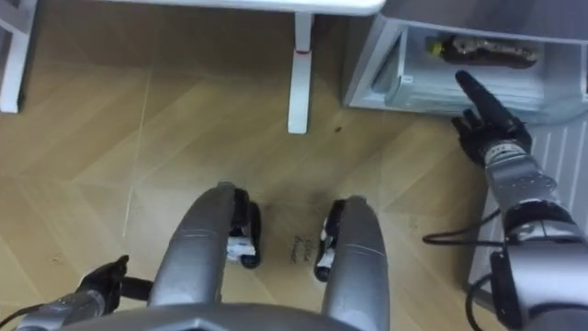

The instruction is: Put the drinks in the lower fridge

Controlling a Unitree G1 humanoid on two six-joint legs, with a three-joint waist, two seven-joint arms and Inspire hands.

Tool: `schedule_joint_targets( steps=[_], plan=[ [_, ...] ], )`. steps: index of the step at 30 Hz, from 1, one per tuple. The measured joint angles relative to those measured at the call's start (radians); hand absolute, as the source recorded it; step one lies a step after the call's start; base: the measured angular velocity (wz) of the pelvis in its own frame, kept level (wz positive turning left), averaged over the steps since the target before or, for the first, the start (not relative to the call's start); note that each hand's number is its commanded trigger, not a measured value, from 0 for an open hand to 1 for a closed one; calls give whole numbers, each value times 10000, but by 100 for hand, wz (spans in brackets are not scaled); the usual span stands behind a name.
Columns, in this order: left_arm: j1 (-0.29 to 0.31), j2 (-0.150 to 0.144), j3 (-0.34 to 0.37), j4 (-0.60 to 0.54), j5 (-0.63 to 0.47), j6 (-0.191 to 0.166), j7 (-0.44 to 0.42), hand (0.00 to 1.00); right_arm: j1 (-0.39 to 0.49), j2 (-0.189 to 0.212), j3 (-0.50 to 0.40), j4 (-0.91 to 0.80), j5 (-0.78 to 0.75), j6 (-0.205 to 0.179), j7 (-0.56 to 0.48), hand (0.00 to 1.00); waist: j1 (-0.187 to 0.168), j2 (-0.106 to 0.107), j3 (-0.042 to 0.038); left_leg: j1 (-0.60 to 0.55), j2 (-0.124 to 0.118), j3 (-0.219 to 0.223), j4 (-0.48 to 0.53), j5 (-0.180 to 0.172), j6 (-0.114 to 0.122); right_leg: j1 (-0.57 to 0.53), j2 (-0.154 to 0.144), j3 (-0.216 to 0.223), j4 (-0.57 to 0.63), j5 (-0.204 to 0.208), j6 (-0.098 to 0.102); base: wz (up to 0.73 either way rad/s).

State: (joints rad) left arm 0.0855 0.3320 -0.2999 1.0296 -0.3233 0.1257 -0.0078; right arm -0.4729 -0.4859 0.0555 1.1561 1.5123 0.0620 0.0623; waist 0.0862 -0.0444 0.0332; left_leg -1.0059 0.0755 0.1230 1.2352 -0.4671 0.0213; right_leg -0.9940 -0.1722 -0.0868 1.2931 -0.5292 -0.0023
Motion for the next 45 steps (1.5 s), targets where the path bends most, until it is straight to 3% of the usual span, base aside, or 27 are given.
schedule_joint_targets(
  steps=[5,11,15,25,31,33,39,42,45],
  plan=[
    [-5,-47,-104,-188,0,145,171,0,-44,-14,-15,-8,644,-346,-73,0,-76,-61,28,-1146,29,-197,1604,-435,47,-1032,-158,48,1589,-534,-104,8],
    [7,-35,-177,-633,4,182,171,0,-315,-39,-113,-209,1323,-887,-364,0,-53,-43,21,-2146,37,-167,2500,-504,179,-2135,-360,361,2561,-557,-94,1],
    [67,-26,-182,-776,-1,20,169,0,-411,-41,-116,-540,1694,-1128,-546,0,-9,-21,27,-2564,8,-145,2846,-517,203,-2624,-357,496,2939,-557,-93,-5],
    [444,-15,-163,-822,9,-228,181,0,-902,-46,-205,-1147,1881,-1402,-1276,0,-2,-17,24,-2904,-5,-142,2856,-460,87,-3066,-395,521,3109,-578,-123,1],
    [845,92,52,-957,42,-417,-3,0,-1111,-68,-421,-1892,1865,-1681,-1562,0,94,-14,21,-2909,-13,-134,2805,-442,55,-2998,-695,370,3087,-605,-177,8],
    [1058,103,208,-1003,41,-429,-52,0,-1122,-68,-427,-1969,1871,-1940,-1623,0,361,-13,19,-2903,-23,-135,2806,-440,58,-2976,-728,343,3079,-605,-178,0],
    [1456,102,702,-931,6,-493,-145,0,-1166,-69,-627,-2406,2021,-2596,-2290,0,703,12,14,-2889,-31,-171,2800,-438,56,-2843,-893,130,3077,-754,-321,3],
    [1702,204,767,-836,0,-824,-146,0,-1174,-67,-793,-3046,2019,-2796,-3023,0,740,28,14,-2821,-156,-203,2762,-462,45,-2705,-1069,-15,3082,-885,-411,11],
    [1973,253,980,-577,-8,-1053,-177,0,-1409,-67,-807,-3330,2017,-2988,-3625,0,792,83,-3,-2710,-196,-271,2757,-542,-19,-2563,-1075,-57,3084,-1002,-380,5]
  ],
)
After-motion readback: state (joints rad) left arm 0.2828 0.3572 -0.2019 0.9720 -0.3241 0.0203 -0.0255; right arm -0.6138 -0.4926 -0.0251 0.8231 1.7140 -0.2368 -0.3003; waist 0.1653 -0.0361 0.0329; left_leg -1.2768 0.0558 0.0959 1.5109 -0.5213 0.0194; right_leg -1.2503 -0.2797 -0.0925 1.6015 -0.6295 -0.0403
